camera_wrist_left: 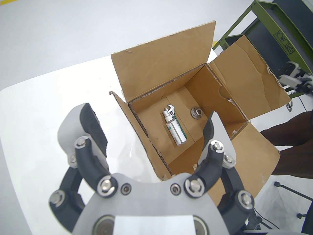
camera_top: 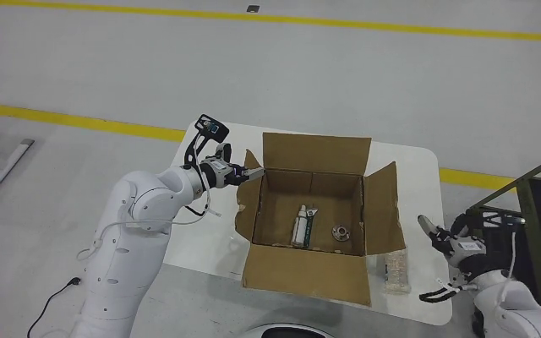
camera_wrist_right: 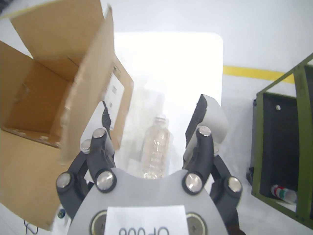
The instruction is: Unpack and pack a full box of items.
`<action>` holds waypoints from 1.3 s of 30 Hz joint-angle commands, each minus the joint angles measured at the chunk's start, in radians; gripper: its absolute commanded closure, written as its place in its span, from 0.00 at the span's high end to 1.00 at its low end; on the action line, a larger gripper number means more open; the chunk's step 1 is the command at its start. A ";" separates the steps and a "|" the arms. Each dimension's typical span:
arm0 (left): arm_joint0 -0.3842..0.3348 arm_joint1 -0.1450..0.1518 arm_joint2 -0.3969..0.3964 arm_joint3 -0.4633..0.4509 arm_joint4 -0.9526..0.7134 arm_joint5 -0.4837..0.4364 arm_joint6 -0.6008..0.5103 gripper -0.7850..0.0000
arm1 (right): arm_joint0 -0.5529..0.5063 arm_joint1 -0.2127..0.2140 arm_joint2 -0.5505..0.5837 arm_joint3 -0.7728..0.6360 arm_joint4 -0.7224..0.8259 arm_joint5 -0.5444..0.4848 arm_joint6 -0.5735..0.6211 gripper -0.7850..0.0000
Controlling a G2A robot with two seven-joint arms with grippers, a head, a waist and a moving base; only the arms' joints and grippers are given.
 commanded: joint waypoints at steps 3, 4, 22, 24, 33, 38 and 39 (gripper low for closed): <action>0.000 0.000 0.000 0.000 0.000 0.000 0.000 1.00 | 0.062 0.007 0.044 -0.023 0.078 -0.113 -0.067 0.00; 0.000 0.000 0.000 0.000 0.000 0.000 0.000 1.00 | 0.079 0.010 0.043 -0.023 0.086 -0.146 -0.079 0.00; 0.000 0.000 0.000 0.000 0.000 0.000 0.000 1.00 | 0.256 0.010 -0.565 -0.021 -0.292 0.158 0.071 0.00; 0.000 0.000 0.000 0.000 0.000 0.000 0.000 1.00 | 0.271 0.005 -0.634 0.012 -0.363 0.221 0.094 0.00; 0.000 0.000 0.000 0.000 0.000 0.000 0.000 1.00 | 0.329 -0.006 -0.747 0.135 -0.496 0.311 0.108 0.00; 0.000 0.000 0.000 0.000 0.000 0.000 0.000 1.00 | 0.329 -0.006 -0.747 0.135 -0.496 0.311 0.108 0.00; 0.000 0.000 0.000 0.000 0.000 0.000 0.000 1.00 | 0.329 -0.006 -0.747 0.135 -0.496 0.311 0.108 0.00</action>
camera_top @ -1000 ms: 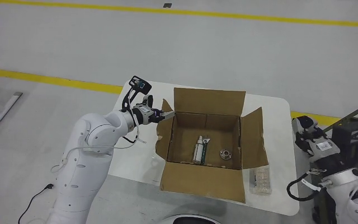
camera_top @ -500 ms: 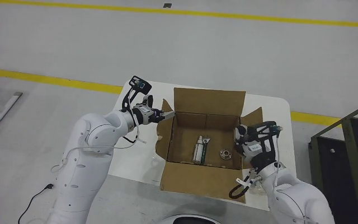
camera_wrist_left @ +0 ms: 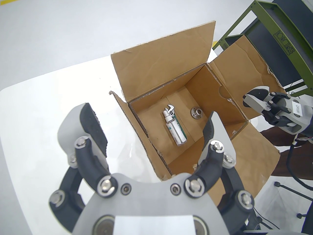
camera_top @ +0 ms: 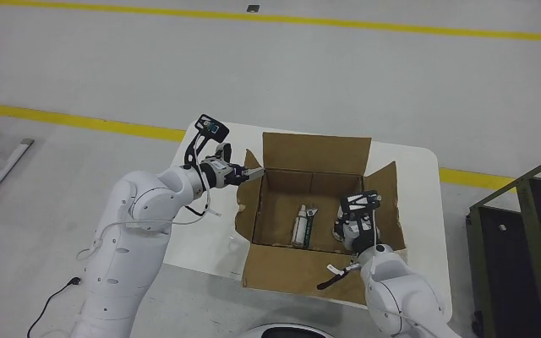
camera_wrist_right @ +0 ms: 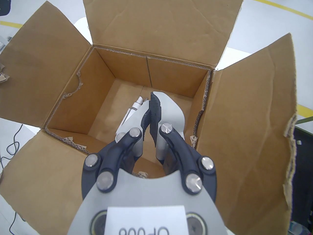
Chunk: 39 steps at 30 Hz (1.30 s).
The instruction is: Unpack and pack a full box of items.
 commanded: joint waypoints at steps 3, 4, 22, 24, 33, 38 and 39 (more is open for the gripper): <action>0.000 0.000 0.000 0.000 0.000 0.000 0.000 1.00 | 0.000 0.000 0.000 0.000 0.000 0.000 0.000 0.00; 0.000 0.000 0.000 0.000 0.000 0.000 0.000 1.00 | -0.002 -0.001 0.003 0.014 0.006 0.005 -0.014 0.00; 0.017 0.016 -0.031 -0.014 0.164 0.044 0.154 1.00 | 0.454 -0.121 -0.300 0.605 0.261 0.433 0.145 0.00; 0.017 0.016 -0.031 -0.014 0.164 0.044 0.154 1.00 | 0.494 -0.134 -0.318 0.664 0.288 0.451 0.159 0.00; 0.017 0.016 -0.031 -0.014 0.164 0.044 0.154 1.00 | 0.573 -0.176 -0.360 0.803 0.349 0.531 0.137 0.22; 0.017 0.016 -0.031 -0.014 0.164 0.044 0.154 1.00 | 0.571 -0.178 -0.359 0.802 0.344 0.528 0.127 0.69; 0.017 0.016 -0.031 -0.014 0.164 0.044 0.154 1.00 | 0.571 -0.178 -0.359 0.802 0.344 0.528 0.127 0.69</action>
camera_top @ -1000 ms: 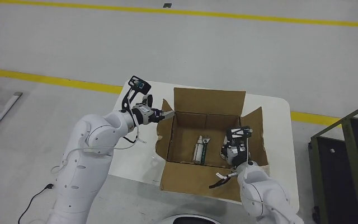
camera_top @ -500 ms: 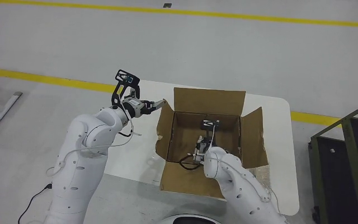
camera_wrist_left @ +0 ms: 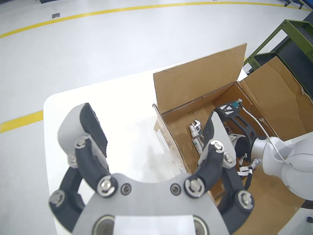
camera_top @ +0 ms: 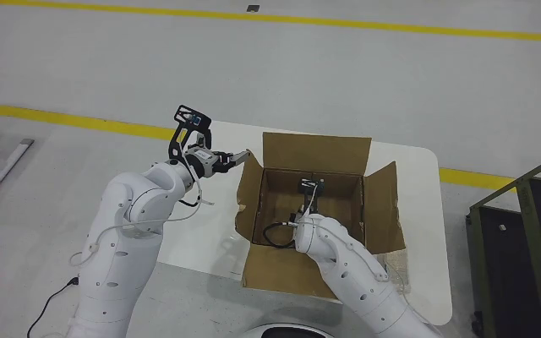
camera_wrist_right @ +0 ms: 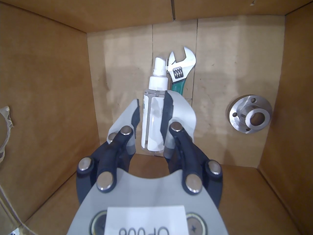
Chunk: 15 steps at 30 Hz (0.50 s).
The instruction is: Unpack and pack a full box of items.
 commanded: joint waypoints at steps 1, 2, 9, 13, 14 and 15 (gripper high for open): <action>0.000 0.000 0.000 0.000 0.000 0.000 0.000 1.00 | 0.000 0.000 0.000 0.000 0.000 0.000 0.000 0.69; 0.000 0.000 0.000 0.000 0.000 0.000 0.000 1.00 | 0.000 0.000 0.000 0.000 0.000 0.000 0.000 0.69; 0.000 0.000 0.000 0.000 0.000 0.000 0.000 1.00 | 0.000 0.000 0.000 0.000 0.000 0.000 0.000 0.69; 0.000 0.000 0.000 0.000 0.000 0.000 0.000 1.00 | -0.013 -0.001 0.016 0.011 0.017 -0.026 -0.037 1.00; 0.000 0.000 0.000 0.000 0.000 0.000 0.000 1.00 | -0.011 -0.002 0.018 0.018 0.016 -0.025 -0.040 1.00; 0.000 0.000 0.000 0.000 0.000 0.000 0.000 1.00 | -0.009 -0.004 0.017 0.022 0.014 -0.024 -0.041 1.00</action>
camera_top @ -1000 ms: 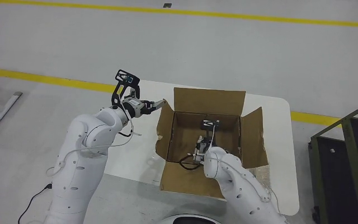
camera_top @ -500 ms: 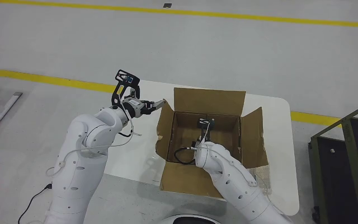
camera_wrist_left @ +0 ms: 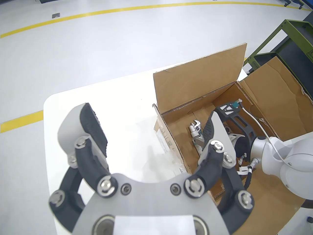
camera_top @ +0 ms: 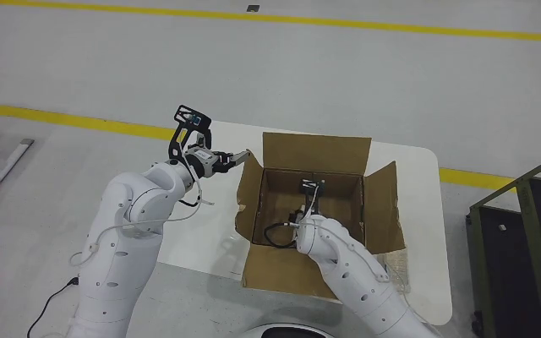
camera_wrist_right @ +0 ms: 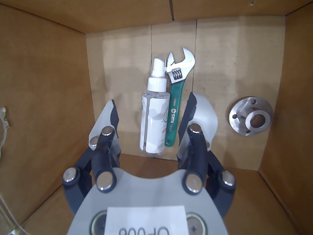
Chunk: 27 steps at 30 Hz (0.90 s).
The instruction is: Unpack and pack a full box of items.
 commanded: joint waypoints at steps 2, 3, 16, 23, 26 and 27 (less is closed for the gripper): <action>0.000 0.000 0.000 0.000 0.000 0.000 0.000 1.00 | 0.008 -0.005 -0.006 0.012 -0.003 0.003 0.006 1.00; 0.000 0.000 0.000 0.000 0.000 0.000 0.000 1.00 | 0.009 -0.007 -0.009 0.015 -0.002 0.003 0.009 1.00; 0.000 0.000 0.000 0.000 0.000 0.000 0.000 1.00 | 0.038 -0.041 -0.047 0.100 0.043 0.000 0.014 0.47; 0.000 0.000 0.000 0.000 0.000 0.000 0.000 1.00 | 0.048 -0.055 -0.056 0.135 0.055 -0.003 0.008 0.50; 0.000 0.000 0.000 0.000 0.000 0.000 0.000 1.00 | 0.052 -0.060 -0.058 0.144 0.056 -0.001 0.006 0.55; 0.000 0.000 0.000 0.000 0.000 0.000 0.000 1.00 | 0.053 -0.061 -0.058 0.147 0.057 -0.001 0.006 0.62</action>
